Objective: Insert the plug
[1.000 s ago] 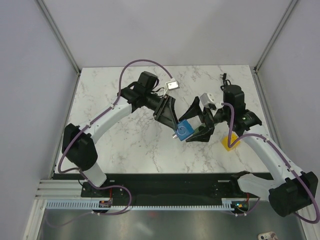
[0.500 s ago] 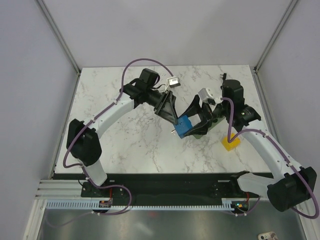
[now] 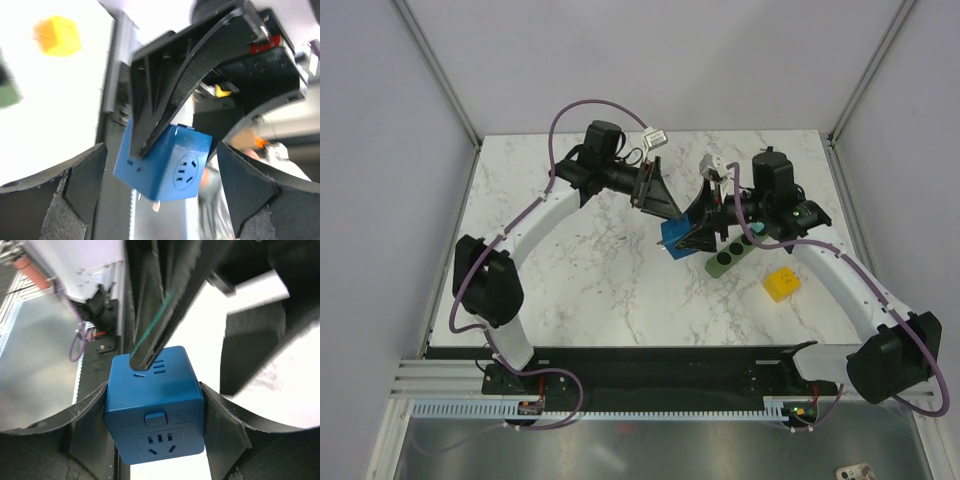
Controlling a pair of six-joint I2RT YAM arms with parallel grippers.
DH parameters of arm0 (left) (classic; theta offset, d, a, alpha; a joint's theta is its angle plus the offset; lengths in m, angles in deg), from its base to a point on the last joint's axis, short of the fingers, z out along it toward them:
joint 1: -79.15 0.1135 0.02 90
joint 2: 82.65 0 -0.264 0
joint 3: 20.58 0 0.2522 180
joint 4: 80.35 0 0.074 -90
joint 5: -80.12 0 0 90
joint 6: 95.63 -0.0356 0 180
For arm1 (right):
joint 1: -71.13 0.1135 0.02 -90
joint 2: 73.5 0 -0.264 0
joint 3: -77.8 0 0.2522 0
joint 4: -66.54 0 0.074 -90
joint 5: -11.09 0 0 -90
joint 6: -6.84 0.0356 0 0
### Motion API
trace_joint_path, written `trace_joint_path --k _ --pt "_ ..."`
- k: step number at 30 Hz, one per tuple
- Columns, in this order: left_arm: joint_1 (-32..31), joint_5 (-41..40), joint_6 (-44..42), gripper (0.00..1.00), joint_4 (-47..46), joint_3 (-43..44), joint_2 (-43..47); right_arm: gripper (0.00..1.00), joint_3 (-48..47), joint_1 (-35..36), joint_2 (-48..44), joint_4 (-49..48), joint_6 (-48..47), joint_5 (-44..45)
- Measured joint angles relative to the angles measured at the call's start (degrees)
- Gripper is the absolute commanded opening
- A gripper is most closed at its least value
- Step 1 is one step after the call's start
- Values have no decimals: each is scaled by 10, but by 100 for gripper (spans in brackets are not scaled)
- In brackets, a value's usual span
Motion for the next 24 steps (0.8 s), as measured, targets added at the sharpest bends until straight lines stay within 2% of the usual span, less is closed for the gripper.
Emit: trace_joint_path --k 5,10,14,19,24 --pt "48 -104 2 100 -8 -49 30 0 -65 0 48 106 -5 131" --pt "79 -300 -28 100 48 -95 78 0 -135 1 106 200 20 332" --pt "72 -405 -46 100 64 -159 140 0 -172 1 157 261 42 461" --pt "57 -491 -69 100 73 -235 236 0 -191 -2 210 323 43 589" --pt "48 -545 -88 100 66 -297 322 0 -207 -20 273 368 31 646"
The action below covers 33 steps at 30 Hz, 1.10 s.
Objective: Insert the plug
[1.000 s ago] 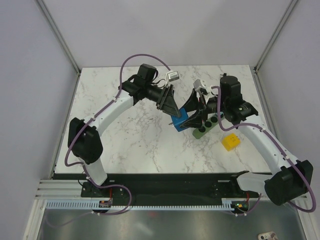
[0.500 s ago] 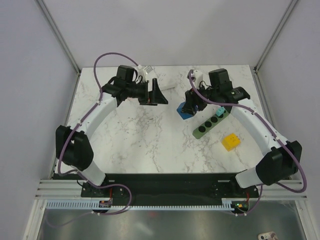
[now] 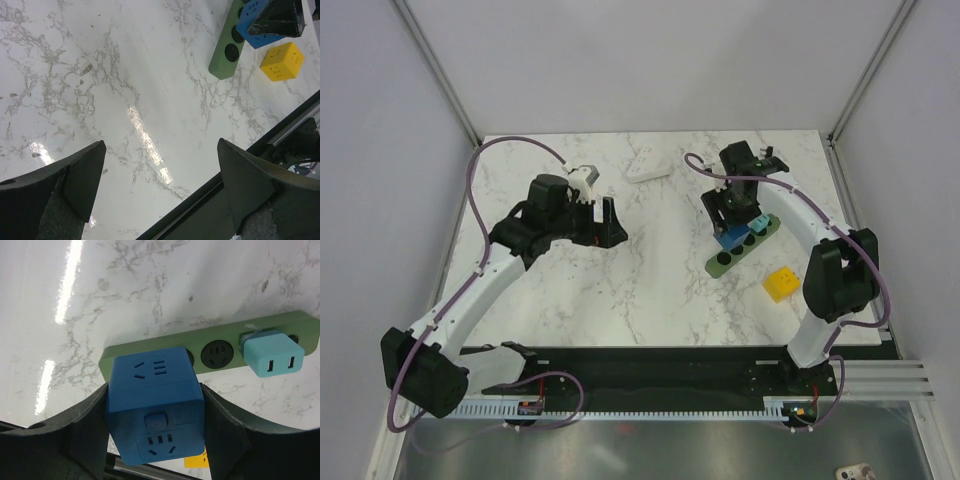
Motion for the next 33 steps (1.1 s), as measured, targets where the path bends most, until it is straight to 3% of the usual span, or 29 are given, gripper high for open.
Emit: trace_joint_path --k 12,33 --pt "-22 -34 -20 100 -2 -12 12 0 -39 -68 51 40 -35 8" --pt "-22 -34 -21 100 -2 -14 12 0 -22 -67 73 47 -69 -30"
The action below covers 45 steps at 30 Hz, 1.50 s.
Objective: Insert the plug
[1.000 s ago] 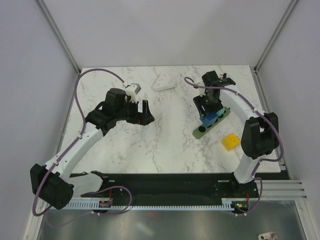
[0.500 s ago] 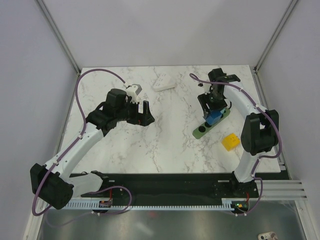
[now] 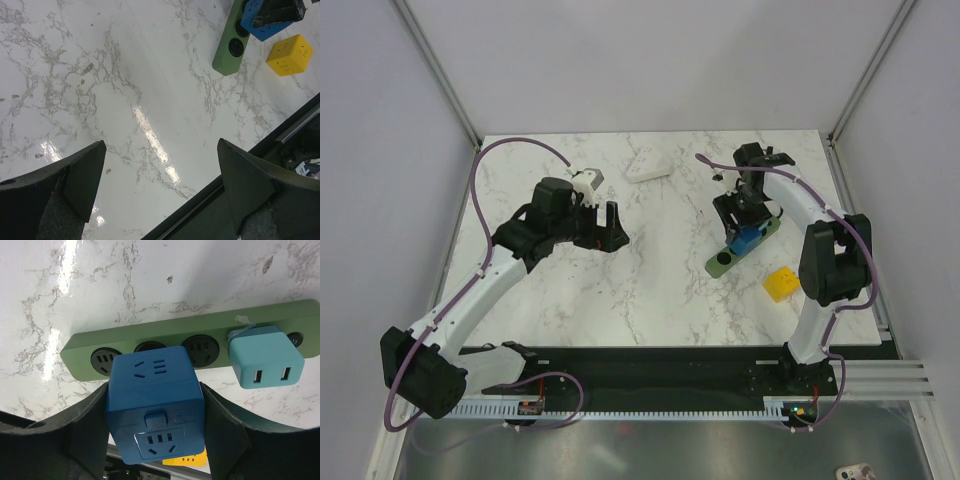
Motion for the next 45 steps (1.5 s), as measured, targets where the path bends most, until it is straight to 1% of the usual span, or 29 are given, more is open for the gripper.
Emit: trace_joint_path --k 14,23,33,37,41,45 --pt "0 0 0 100 0 0 0 0 12 0 0 -17 -5 -11" --pt "0 0 0 100 0 0 0 0 27 8 -7 -57 -8 -4" --pt "-1 0 0 100 0 0 0 0 45 12 -22 -68 -12 9" --pt "-1 1 0 100 0 0 0 0 82 12 -54 -97 -9 20" --pt "-1 2 0 100 0 0 0 0 158 12 -120 -162 -5 17" --pt "-5 2 0 100 0 0 0 0 212 7 -167 -198 -6 3"
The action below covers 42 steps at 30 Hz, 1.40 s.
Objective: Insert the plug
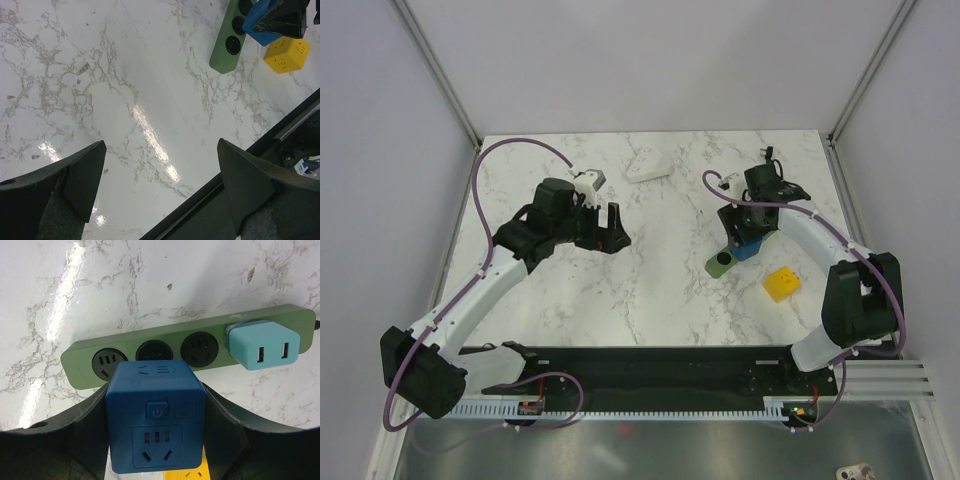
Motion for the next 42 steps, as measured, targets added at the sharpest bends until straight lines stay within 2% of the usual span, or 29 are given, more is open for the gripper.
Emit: trace_joint_path --k 10,16,42 --pt "-8 0 0 100 0 0 0 0 63 -15 -36 -76 -7 -35" --pt "-9 0 0 100 0 0 0 0 70 -16 -45 -98 -12 -46" --pt "-11 -2 0 100 0 -1 0 0 79 -24 -30 -126 -31 -70"
